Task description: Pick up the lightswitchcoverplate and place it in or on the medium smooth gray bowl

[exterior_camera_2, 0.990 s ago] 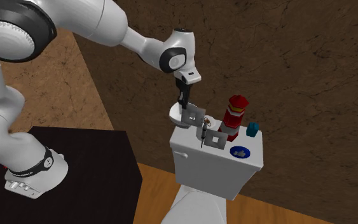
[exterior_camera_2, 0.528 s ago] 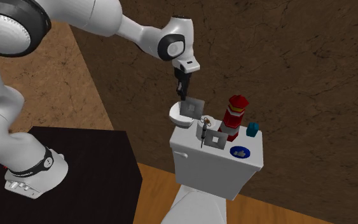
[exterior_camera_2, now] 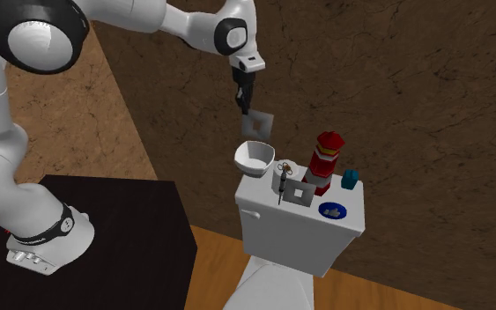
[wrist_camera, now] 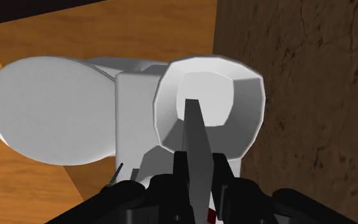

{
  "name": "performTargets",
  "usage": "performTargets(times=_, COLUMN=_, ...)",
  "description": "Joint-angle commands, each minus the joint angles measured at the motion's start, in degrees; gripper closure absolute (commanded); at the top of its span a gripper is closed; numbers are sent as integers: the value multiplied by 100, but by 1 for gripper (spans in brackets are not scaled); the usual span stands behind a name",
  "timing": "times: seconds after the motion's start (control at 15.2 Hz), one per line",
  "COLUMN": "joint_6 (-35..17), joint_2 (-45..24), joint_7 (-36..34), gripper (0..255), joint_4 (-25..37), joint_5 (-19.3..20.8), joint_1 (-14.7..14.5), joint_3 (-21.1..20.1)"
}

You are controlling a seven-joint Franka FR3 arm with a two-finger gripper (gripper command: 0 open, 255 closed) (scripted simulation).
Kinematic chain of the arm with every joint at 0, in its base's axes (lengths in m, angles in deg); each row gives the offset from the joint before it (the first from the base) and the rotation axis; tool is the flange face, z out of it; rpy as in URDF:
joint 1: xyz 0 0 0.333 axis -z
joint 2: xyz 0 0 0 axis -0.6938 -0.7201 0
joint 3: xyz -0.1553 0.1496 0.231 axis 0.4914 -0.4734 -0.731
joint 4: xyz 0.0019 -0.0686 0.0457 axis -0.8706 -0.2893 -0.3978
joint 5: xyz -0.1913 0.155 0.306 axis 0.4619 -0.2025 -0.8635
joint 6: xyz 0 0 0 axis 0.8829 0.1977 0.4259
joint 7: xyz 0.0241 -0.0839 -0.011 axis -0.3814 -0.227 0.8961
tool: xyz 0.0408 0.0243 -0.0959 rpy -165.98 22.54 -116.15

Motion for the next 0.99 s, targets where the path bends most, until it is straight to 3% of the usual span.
performTargets(times=0.0, joint_6=281, joint_2=-157, joint_7=-177, gripper=255, joint_4=404, joint_5=41, joint_1=-234, joint_3=-31)
performTargets(times=0.92, joint_6=-399, joint_2=-625, joint_7=-424, gripper=255, joint_4=139, joint_5=306, joint_1=-363, joint_3=113)
